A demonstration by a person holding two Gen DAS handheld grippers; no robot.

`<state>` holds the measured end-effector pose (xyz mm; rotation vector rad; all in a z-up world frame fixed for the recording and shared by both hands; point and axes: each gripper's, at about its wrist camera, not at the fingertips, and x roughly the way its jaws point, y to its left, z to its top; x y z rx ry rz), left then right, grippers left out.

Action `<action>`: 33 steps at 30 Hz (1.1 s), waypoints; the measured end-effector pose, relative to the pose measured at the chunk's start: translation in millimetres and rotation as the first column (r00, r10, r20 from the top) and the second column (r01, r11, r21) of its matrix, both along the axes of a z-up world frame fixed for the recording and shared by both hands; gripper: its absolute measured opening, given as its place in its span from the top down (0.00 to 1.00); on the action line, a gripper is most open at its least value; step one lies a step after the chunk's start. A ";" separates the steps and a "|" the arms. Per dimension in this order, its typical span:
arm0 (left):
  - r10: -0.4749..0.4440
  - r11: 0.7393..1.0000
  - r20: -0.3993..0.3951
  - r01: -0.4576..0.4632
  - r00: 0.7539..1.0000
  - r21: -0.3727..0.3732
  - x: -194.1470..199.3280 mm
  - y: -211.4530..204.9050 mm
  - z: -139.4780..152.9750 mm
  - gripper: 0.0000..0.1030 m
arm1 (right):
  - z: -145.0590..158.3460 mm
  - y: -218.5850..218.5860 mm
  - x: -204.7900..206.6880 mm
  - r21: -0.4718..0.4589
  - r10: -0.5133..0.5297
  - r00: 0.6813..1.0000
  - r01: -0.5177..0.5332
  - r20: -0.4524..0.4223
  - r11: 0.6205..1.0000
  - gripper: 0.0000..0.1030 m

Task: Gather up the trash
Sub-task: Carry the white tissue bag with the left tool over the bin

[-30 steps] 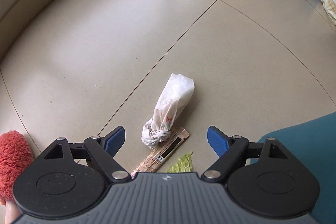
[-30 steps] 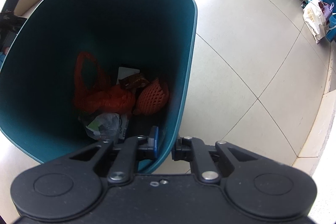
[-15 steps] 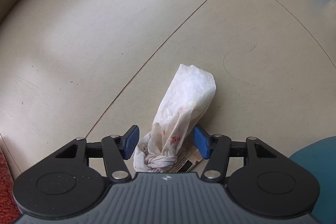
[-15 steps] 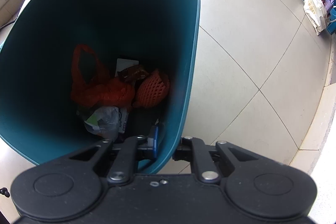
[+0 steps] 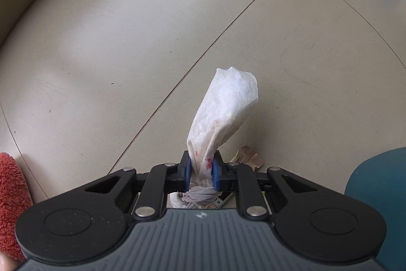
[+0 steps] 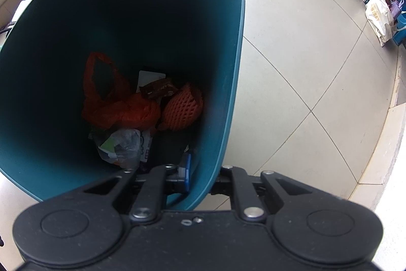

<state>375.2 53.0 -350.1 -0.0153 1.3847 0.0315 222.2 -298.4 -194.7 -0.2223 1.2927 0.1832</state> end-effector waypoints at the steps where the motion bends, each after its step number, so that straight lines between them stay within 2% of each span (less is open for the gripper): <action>1: 0.007 1.000 -0.002 -0.007 1.000 -0.006 -3.7 3.0 8.9 0.85 | 1.1 -0.9 -0.3 0.003 -0.001 1.000 0.001 0.003 1.000 0.89; 6: -0.003 1.000 0.029 0.003 1.000 -0.007 -20.7 3.4 61.2 0.85 | 4.3 -1.3 -2.4 -0.003 0.004 1.000 -0.004 0.021 1.000 0.89; 14: -0.046 0.998 0.150 0.054 0.988 -0.045 -60.1 -3.7 170.6 0.85 | 8.5 -5.5 -1.6 0.010 -0.016 1.000 0.016 0.025 1.000 0.89; 19: -0.102 0.992 0.236 0.116 0.966 -0.047 -92.7 -20.3 225.2 0.85 | 11.0 -7.1 -1.0 0.022 -0.028 0.999 0.027 0.021 0.999 0.89; 23: -0.132 0.983 0.296 0.163 0.946 -0.083 -114.7 -35.4 271.8 0.85 | 12.5 -8.8 0.1 0.020 -0.028 0.999 0.028 0.023 0.999 0.89; 27: -0.207 0.963 0.339 0.252 0.918 -0.094 -130.6 -70.6 294.9 0.85 | 14.2 -10.8 -0.4 0.025 -0.029 0.999 0.029 0.026 0.999 0.89; 33: -0.313 0.927 0.350 0.365 0.883 -0.092 -139.0 -123.7 284.4 0.85 | 15.7 -13.9 -1.7 0.038 -0.031 0.999 0.030 0.030 0.999 0.90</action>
